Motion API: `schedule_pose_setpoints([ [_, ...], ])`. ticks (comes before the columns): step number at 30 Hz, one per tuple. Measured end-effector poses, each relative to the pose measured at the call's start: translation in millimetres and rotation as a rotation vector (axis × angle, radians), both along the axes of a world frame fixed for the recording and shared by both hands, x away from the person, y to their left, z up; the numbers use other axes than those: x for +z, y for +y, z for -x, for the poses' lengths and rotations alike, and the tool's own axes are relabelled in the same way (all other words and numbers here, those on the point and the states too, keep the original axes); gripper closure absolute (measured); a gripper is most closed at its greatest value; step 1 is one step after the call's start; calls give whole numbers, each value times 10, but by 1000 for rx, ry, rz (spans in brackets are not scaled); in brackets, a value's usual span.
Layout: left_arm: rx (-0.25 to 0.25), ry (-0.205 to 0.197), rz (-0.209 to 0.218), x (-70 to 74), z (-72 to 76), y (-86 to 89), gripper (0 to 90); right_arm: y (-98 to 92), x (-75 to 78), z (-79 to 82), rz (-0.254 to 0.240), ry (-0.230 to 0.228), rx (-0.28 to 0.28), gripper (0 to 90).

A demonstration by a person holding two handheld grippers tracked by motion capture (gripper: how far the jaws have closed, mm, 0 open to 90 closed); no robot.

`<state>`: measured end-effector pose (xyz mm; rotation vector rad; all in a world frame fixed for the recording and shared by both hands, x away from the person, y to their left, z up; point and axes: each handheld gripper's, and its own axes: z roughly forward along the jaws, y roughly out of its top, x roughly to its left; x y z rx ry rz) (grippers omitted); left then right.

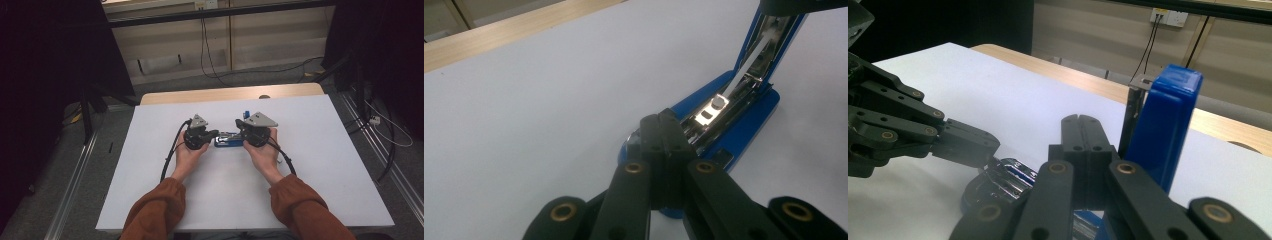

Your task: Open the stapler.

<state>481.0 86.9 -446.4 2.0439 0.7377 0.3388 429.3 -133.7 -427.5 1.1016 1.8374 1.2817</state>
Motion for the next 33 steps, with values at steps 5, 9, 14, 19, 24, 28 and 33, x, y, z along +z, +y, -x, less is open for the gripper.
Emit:
schedule_pose_setpoints([
  [5,3,-2,1,-3,8,-4,900,-39,-2,7,-3,-3,-10,900],
  [9,2,-3,2,-3,4,-1,900,-47,0,14,-1,-1,-10,900],
  [14,4,0,4,-4,7,-3,900,-53,5,12,-2,2,-8,900],
  [19,4,-5,2,-5,6,1,900,-101,16,20,-7,4,-16,900],
  [24,6,-2,5,-6,11,-4,900,-127,19,26,-1,6,-12,900],
  [28,6,0,8,-8,8,0,900,-158,17,33,12,5,-15,900],
  [33,5,-2,4,-6,7,1,900,-165,16,40,16,4,-14,900],
])
